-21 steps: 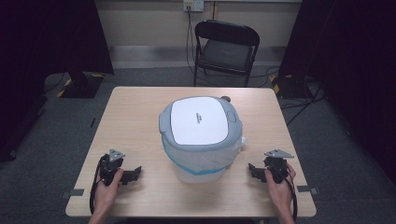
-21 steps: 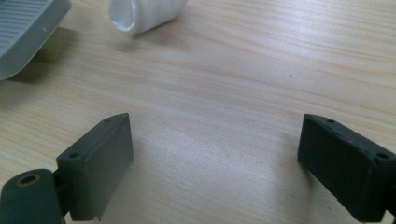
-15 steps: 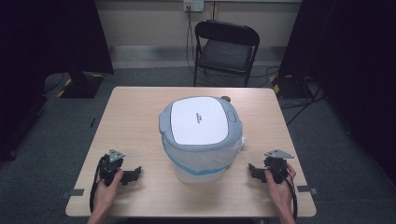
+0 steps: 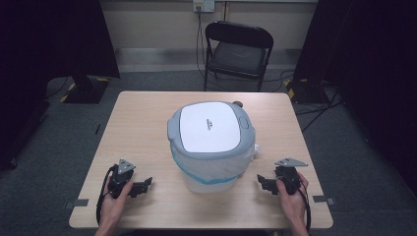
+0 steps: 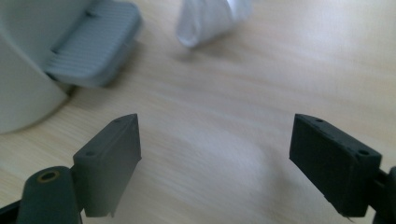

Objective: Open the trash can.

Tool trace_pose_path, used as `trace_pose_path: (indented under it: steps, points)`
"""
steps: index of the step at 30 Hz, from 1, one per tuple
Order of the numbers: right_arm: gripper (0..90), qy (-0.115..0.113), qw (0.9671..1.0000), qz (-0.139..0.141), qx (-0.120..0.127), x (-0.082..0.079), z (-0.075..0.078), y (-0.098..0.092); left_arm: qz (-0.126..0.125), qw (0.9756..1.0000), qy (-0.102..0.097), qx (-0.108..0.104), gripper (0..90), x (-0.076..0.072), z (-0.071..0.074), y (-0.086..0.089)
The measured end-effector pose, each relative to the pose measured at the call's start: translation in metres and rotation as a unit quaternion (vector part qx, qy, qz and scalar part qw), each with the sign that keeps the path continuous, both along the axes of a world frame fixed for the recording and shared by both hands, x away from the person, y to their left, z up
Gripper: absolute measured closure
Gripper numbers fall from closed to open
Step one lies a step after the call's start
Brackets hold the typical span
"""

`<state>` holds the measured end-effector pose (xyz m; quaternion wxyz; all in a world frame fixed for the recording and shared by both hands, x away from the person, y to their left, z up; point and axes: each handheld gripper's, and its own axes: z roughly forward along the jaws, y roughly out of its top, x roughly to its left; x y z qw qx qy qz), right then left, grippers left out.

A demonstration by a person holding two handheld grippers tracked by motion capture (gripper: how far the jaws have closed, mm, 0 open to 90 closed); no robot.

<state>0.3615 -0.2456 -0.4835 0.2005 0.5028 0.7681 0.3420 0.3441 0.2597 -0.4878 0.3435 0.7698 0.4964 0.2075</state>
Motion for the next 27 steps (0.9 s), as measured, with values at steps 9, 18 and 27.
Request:
trace_pose_path:
  steps: [9,18,27]
  points:
    - [15.4,-0.046,0.9983,0.034,-0.012,0.018,0.034,0.030,-0.049,0.9956,-0.053,-0.060,17.6,0.006,0.029,-0.037]
    - [15.7,-0.058,0.9967,0.052,0.021,0.032,0.046,0.039,-0.092,0.9927,-0.062,-0.047,17.4,-0.005,0.039,-0.069]
    - [25.9,-0.082,0.9930,0.076,0.038,0.024,0.050,0.046,-0.121,0.9884,-0.063,-0.068,16.9,-0.016,0.046,-0.079]
